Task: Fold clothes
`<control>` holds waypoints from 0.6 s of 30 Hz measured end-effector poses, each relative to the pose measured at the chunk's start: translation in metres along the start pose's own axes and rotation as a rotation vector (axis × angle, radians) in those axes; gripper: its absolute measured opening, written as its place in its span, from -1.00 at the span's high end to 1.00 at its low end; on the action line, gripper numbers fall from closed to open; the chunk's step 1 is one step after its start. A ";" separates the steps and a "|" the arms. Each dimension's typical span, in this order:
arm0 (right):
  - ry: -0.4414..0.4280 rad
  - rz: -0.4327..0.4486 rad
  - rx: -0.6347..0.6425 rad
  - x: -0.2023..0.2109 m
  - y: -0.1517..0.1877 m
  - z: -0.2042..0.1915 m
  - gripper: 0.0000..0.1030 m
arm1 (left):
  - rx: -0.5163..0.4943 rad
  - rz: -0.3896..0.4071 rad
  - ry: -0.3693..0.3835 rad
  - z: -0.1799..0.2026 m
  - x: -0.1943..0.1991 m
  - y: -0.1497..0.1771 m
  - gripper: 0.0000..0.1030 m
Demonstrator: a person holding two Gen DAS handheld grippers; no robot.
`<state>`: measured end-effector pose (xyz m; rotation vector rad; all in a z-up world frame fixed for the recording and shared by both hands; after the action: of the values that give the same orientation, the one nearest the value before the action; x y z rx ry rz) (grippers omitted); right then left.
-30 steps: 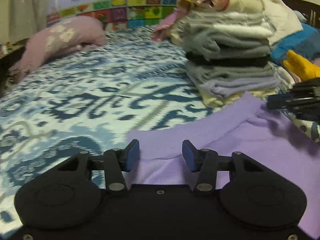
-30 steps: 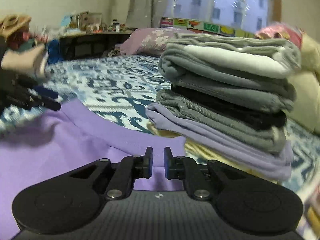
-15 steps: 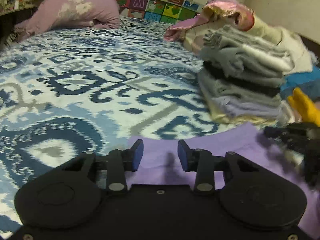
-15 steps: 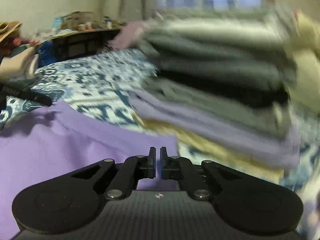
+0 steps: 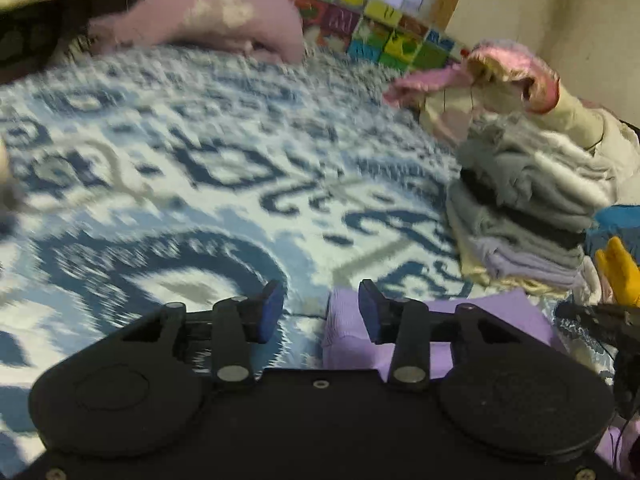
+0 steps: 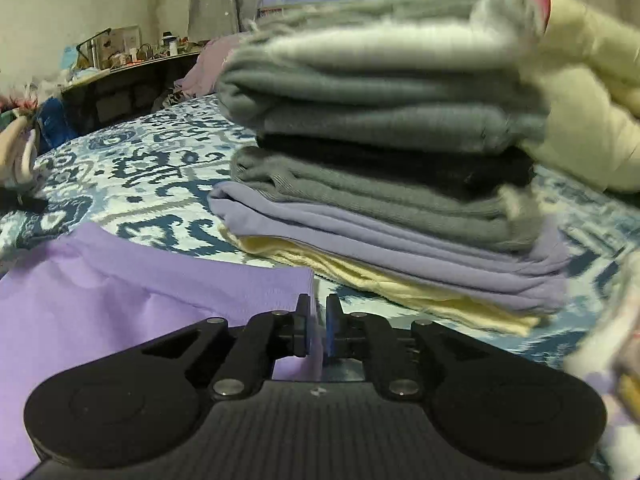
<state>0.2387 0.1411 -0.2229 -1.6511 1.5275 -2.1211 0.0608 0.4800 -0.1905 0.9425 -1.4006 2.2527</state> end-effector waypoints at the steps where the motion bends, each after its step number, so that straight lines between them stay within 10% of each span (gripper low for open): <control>1: -0.012 0.007 -0.009 0.009 0.003 -0.004 0.79 | -0.009 0.016 -0.009 0.002 0.011 0.002 0.21; 18: 0.015 0.107 -0.089 0.142 0.127 -0.084 0.76 | -0.211 -0.124 -0.119 0.059 0.028 0.136 0.17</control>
<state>0.0522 0.0513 -0.2071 -1.5442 1.6975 -2.0444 -0.0171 0.3625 -0.2445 1.0742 -1.5488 1.9441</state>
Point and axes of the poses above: each gripper's, at about its wrist camera, not at the fingertips, and x roughly against the way its jaws point, z to its right, y to its underside, the point moved 9 cm from there along -x, roughly the way its jaws point, and after that the axes turned 10 degrees about -z, right-handed, at the moved point
